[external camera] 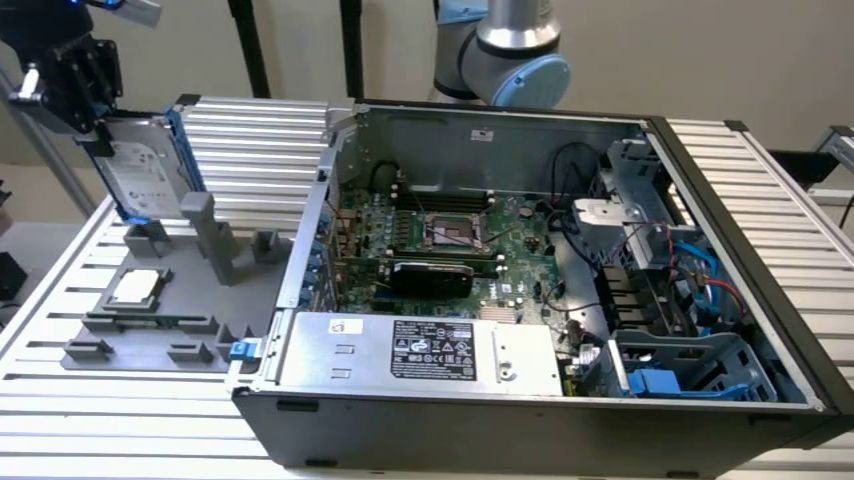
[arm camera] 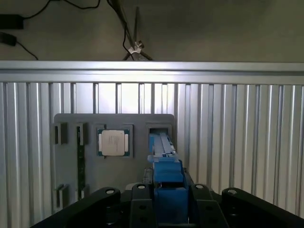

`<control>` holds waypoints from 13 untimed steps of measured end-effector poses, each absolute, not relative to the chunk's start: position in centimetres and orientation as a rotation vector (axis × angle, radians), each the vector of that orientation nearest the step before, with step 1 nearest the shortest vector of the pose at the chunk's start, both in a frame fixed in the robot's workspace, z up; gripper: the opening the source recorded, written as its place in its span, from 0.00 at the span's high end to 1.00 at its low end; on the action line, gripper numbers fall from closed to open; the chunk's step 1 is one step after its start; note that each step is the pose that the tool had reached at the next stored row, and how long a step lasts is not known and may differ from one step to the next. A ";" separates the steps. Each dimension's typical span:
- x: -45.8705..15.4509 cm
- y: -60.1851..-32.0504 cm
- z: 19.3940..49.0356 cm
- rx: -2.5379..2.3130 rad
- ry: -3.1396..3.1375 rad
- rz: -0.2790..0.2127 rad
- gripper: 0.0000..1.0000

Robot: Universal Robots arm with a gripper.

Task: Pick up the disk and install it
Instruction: 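Pick up the disk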

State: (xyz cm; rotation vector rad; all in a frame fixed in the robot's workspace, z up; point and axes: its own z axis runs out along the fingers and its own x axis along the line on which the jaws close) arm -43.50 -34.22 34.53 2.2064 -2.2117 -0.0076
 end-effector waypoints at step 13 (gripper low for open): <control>-43.0 -34.2 40.4 2.211 -2.209 -0.010 0.68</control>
